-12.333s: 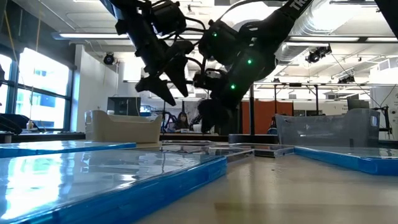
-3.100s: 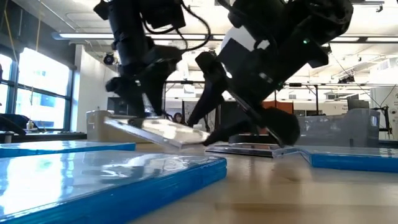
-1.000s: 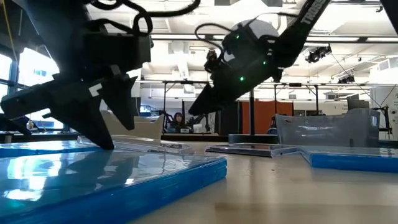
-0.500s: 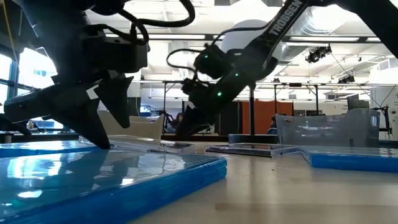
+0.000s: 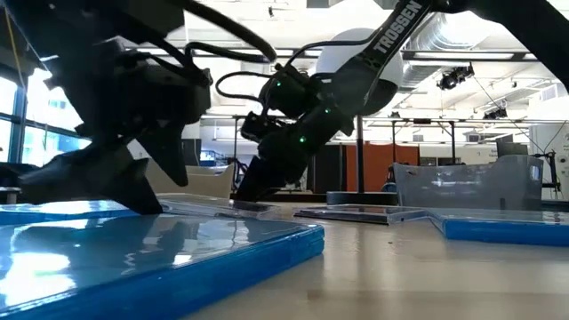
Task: Pick & place jewel cases by type
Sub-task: Put the left black CD case into the white bin
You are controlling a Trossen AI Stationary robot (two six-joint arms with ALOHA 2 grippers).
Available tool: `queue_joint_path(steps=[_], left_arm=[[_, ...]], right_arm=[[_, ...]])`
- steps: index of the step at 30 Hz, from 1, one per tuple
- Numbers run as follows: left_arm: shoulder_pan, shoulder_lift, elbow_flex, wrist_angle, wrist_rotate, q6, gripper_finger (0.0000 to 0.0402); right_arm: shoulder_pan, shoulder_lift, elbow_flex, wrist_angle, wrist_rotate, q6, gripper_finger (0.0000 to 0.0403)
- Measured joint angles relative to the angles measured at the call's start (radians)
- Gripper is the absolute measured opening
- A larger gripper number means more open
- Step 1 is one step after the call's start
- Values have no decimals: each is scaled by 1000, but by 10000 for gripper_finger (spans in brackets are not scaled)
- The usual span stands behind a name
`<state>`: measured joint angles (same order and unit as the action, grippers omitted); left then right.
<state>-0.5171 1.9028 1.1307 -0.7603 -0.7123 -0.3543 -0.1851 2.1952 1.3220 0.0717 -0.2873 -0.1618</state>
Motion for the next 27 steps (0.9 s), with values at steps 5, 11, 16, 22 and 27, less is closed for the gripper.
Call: queue_joint_path(steps=[5, 11, 16, 22, 27], left_arm=[[0, 0, -1, 2, -61, 5, 264], [-7, 0, -1, 0, -88, 9, 264], [-7, 0, -1, -2, -119, 9, 264], [-7, 0, -1, -1, -115, 9, 242], [-7, 0, 0, -1, -117, 9, 172]], right_arm=[[0, 1, -1, 4, -16, 23, 208], [0, 2, -2, 4, -52, 24, 208], [1, 3, -3, 3, -73, 27, 208], [-4, 4, -3, 2, -77, 31, 208], [-4, 4, -4, 3, -86, 31, 208]])
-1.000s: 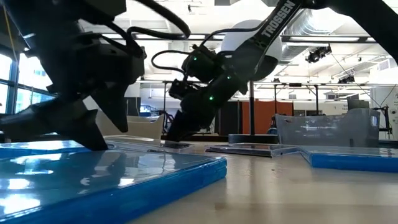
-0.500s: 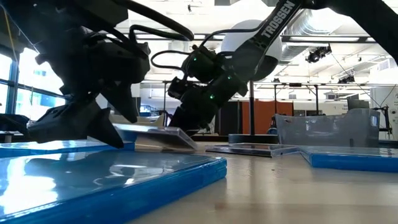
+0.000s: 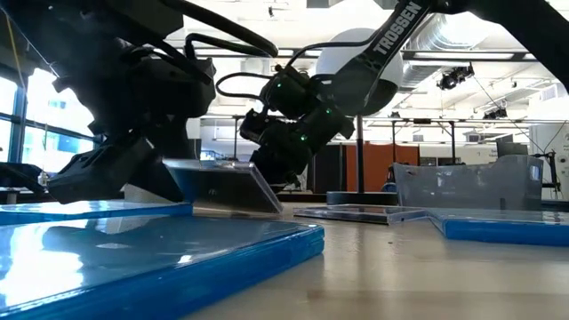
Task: Pick & place jewel cases by type
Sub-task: Put the left black CD case into the white bin
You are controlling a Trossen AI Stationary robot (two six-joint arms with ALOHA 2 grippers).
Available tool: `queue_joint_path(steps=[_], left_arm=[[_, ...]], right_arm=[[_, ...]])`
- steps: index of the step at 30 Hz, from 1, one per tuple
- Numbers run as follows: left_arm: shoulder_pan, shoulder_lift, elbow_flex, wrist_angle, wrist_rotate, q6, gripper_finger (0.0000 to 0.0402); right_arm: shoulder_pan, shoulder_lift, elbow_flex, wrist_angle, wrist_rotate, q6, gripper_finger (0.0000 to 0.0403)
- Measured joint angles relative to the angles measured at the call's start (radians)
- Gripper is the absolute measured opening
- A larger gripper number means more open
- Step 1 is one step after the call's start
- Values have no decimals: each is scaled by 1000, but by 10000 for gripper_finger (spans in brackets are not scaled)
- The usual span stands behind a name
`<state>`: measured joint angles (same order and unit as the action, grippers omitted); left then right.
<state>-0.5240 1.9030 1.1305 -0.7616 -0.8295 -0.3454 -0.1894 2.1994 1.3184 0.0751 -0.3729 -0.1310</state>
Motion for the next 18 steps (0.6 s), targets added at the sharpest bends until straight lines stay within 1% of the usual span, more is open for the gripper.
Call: queue_joint_path(steps=[5, 9, 14, 18], left_arm=[[0, 0, 0, 0, -8, 0, 99], [0, -2, 1, -3, -19, 1, 57], [0, -4, 2, -7, -29, 3, 27], [0, -4, 3, -16, -27, 3, 20]], right_arm=[[-1, 0, 0, 5, -28, 0, 208], [1, 1, -1, 18, -29, 0, 208], [1, -1, -2, 37, -17, -3, 208], [4, -29, -5, 25, 56, -36, 208]])
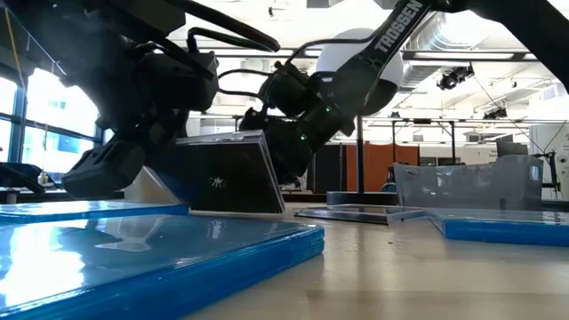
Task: Pick & place jewel cases by type
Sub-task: Put the left black CD case into the white bin
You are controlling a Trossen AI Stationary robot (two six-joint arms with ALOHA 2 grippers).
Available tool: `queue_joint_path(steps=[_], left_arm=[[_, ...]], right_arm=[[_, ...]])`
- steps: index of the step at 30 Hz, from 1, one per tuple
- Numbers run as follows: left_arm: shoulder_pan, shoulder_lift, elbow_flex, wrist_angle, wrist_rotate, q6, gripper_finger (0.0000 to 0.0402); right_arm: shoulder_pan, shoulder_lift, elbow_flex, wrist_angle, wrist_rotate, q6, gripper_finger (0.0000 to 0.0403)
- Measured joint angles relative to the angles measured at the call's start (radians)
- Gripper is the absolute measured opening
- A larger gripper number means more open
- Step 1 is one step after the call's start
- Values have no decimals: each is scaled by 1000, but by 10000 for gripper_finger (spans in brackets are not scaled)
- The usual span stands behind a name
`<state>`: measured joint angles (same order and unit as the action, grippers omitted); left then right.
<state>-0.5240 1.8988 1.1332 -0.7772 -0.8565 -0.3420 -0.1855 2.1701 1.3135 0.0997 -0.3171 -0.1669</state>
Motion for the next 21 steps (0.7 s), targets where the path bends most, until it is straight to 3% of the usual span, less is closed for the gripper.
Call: queue_joint_path(steps=[7, 13, 21], left_arm=[[0, -11, 23, -43, 44, -19, 20], [0, -11, 161, -249, 102, -82, 19], [8, -11, 346, -429, 91, -175, 19]], right_arm=[[7, -155, 1, -142, 197, -157, 208], [7, -344, 2, -337, 404, -215, 208], [27, -618, 2, -501, 626, -218, 208]])
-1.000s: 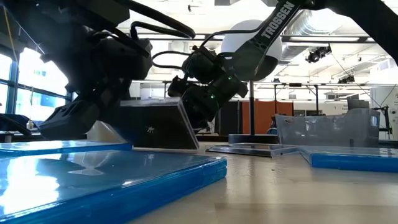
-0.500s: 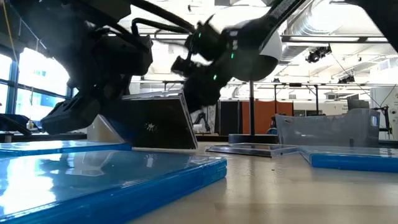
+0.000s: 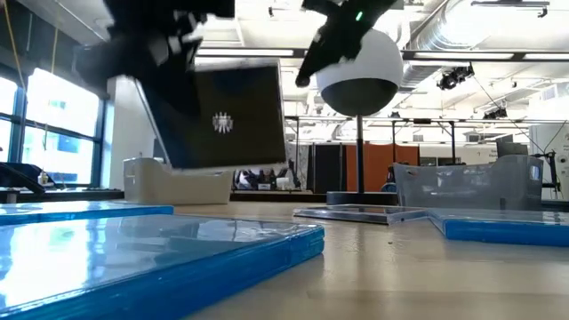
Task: Pick & place jewel cases by type
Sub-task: Put the left black CD case into the white bin
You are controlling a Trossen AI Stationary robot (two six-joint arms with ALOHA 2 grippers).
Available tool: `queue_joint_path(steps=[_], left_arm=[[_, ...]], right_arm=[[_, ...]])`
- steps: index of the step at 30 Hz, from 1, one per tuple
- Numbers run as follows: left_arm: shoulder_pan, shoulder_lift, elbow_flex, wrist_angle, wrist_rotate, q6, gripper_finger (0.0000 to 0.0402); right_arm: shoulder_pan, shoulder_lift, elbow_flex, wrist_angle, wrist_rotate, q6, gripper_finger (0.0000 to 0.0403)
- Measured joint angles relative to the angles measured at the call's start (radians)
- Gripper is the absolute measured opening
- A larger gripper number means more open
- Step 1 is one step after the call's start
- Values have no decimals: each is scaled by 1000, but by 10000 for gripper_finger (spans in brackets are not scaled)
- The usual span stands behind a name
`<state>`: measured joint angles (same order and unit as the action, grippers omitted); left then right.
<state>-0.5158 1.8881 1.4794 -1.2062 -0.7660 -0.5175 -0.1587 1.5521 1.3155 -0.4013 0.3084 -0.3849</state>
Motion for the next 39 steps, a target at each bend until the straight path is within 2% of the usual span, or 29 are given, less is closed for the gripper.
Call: queue_joint_path(steps=[3, 7, 11, 13, 22, 26, 30, 34, 39], left_arm=[[23, 0, 47, -139, -5, -56, 19], [74, -9, 66, -370, -31, -179, 19], [145, -90, 31, -363, -5, -122, 19], [191, -133, 30, -368, -33, -116, 19], [442, -446, 4, -340, -47, 25, 19], [600, -559, 0, -340, 41, 40, 19], [751, -656, -43, -242, 129, 72, 19], [882, -713, -129, -85, 291, 188, 19], [1027, -719, -259, 107, 521, 374, 19]], right_arm=[[12, -90, 0, -21, 25, 35, 208], [26, -188, 1, -21, 2, 118, 208], [37, -252, -31, -23, -33, 112, 208], [37, -271, -53, -25, -58, 115, 208], [38, -260, -186, 30, -80, 161, 208], [55, -263, -263, 157, -64, 189, 208], [72, -264, -356, 312, -79, 182, 208], [88, -264, -470, 488, -77, 179, 208], [94, -264, -564, 657, -76, 143, 208]])
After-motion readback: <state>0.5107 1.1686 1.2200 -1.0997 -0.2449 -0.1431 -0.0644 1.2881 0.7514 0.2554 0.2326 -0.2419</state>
